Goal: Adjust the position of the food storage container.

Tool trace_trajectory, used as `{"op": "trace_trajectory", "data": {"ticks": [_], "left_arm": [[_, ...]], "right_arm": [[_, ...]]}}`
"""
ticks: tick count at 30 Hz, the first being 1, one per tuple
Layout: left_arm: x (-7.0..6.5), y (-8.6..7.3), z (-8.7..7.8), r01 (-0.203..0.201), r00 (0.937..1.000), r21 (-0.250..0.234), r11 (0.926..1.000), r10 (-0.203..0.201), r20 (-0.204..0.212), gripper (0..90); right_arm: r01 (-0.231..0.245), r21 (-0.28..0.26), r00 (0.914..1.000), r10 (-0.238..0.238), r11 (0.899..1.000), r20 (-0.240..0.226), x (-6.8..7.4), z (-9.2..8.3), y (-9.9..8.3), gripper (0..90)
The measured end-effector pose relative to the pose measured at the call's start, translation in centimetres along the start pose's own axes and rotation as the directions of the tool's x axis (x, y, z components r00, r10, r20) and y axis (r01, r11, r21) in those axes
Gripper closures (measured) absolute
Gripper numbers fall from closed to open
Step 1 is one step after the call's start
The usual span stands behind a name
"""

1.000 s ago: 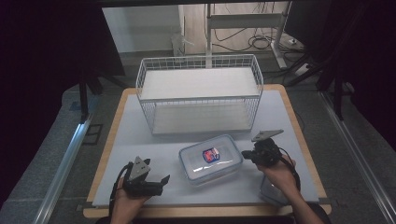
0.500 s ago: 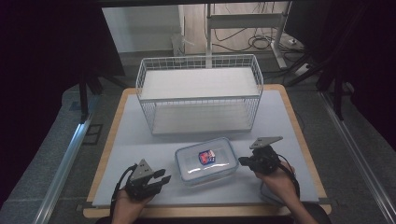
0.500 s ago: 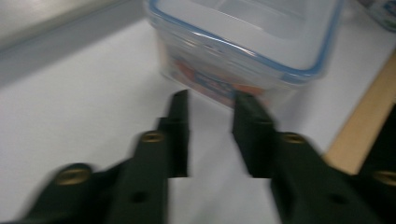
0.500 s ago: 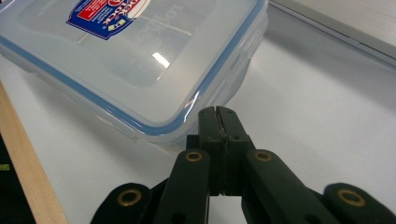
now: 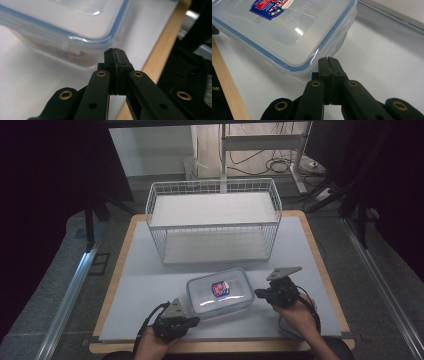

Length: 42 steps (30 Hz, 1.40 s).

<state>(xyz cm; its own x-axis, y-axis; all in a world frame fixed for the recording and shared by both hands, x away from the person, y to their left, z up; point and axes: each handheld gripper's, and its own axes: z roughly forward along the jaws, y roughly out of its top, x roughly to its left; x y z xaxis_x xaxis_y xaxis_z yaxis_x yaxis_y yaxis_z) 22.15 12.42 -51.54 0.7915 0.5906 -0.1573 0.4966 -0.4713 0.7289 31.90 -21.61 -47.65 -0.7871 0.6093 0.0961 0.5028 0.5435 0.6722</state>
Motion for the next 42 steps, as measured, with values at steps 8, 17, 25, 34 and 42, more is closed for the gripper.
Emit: {"op": "trace_trajectory", "data": {"ticks": [8,17,25,34,42], "left_arm": [[0.7,-0.1,0.1,0.011,0.9982,0.011,0.9999,-0.01,-0.059,89.9],[3.5,-0.6,-2.3,0.056,0.9783,-0.008,0.9984,-0.056,-0.199,89.9],[7.4,0.4,-1.6,0.173,0.9626,-0.103,0.9795,-0.19,-0.192,89.8],[6.7,1.5,0.2,0.141,0.9665,-0.036,0.9894,-0.145,-0.211,89.9],[6.1,1.6,-0.6,0.112,0.9628,-0.056,0.9921,-0.123,-0.241,83.3]], "right_arm": [[0.013,0.007,0.9997,-0.013,1.0,-0.021,0.1,0.4,-0.1,89.6],[0.019,0.01,0.9997,-0.019,1.0,-0.013,0.2,0.7,0.2,89.3],[-0.005,0.012,0.9997,0.004,1.0,0.025,-0.6,2.4,1.2,88.7],[-0.013,0.052,0.9989,0.011,0.999,0.045,-0.2,2.2,1.0,89.8],[-0.018,0.035,0.9984,0.016,0.999,0.055,-0.8,1.3,0.4,84.8]]}}
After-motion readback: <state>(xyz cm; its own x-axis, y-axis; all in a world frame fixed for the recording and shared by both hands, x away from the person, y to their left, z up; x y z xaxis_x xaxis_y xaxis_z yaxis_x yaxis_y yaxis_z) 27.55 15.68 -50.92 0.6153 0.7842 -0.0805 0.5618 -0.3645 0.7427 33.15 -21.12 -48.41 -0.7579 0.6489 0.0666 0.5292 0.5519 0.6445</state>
